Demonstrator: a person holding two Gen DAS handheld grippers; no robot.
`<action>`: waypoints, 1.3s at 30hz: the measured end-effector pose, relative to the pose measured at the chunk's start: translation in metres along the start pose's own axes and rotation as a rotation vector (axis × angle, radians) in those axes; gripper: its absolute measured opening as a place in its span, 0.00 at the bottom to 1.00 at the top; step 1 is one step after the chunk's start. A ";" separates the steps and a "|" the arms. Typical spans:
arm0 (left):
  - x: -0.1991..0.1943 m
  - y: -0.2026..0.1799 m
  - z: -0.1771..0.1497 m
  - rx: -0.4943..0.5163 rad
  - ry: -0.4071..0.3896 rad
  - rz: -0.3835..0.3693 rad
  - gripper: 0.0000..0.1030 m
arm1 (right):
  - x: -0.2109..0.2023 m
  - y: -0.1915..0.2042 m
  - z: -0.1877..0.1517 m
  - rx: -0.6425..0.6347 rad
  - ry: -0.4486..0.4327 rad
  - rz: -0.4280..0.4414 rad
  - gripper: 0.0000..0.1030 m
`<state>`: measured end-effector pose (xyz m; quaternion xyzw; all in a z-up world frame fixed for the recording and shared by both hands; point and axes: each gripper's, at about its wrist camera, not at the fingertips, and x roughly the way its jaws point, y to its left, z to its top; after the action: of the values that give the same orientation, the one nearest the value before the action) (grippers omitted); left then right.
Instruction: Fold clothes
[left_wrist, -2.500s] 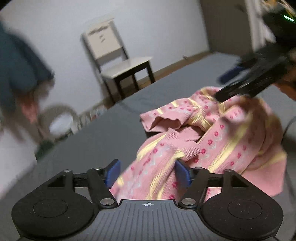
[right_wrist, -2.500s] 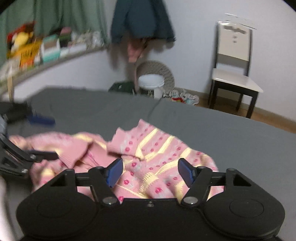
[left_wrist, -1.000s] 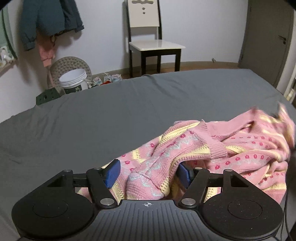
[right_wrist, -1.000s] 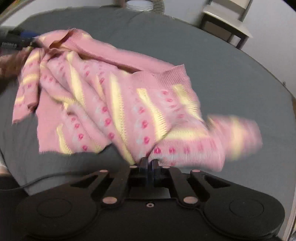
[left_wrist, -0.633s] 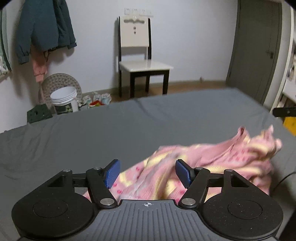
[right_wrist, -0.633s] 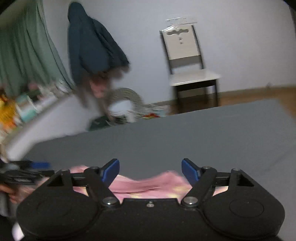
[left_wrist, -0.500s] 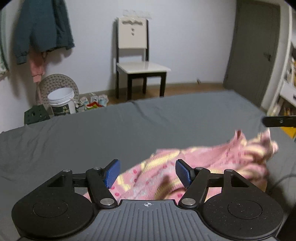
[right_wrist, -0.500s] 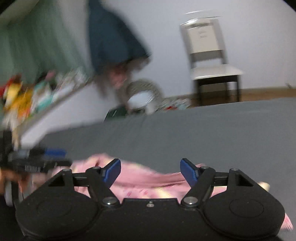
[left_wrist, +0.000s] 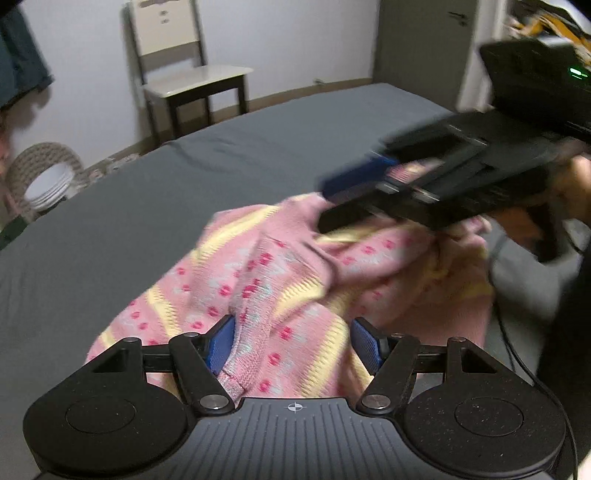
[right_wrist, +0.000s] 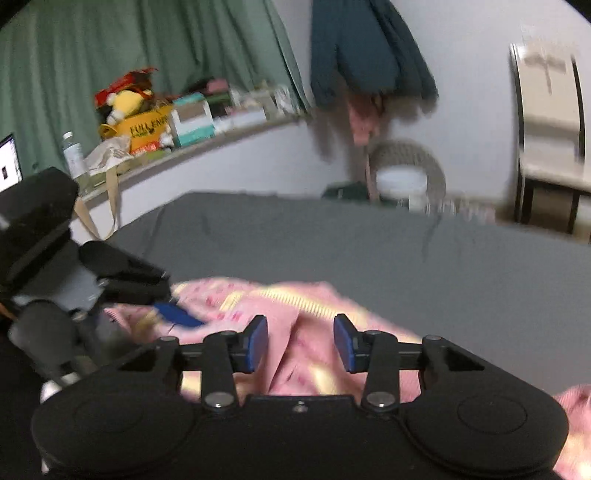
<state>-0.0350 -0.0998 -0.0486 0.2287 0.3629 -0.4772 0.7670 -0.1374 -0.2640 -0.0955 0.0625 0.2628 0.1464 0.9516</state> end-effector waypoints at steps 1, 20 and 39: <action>-0.004 -0.004 -0.001 0.025 -0.006 -0.014 0.65 | 0.001 0.000 0.001 -0.011 -0.015 0.014 0.41; -0.044 0.010 -0.008 0.062 -0.033 0.034 0.70 | -0.015 0.040 -0.004 -0.244 0.067 0.153 0.27; -0.038 -0.033 -0.012 0.375 0.045 0.255 0.70 | 0.022 0.106 -0.039 -0.669 0.111 -0.022 0.11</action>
<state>-0.0790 -0.0843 -0.0265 0.4219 0.2531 -0.4302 0.7569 -0.1651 -0.1550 -0.1185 -0.2639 0.2521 0.2173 0.9053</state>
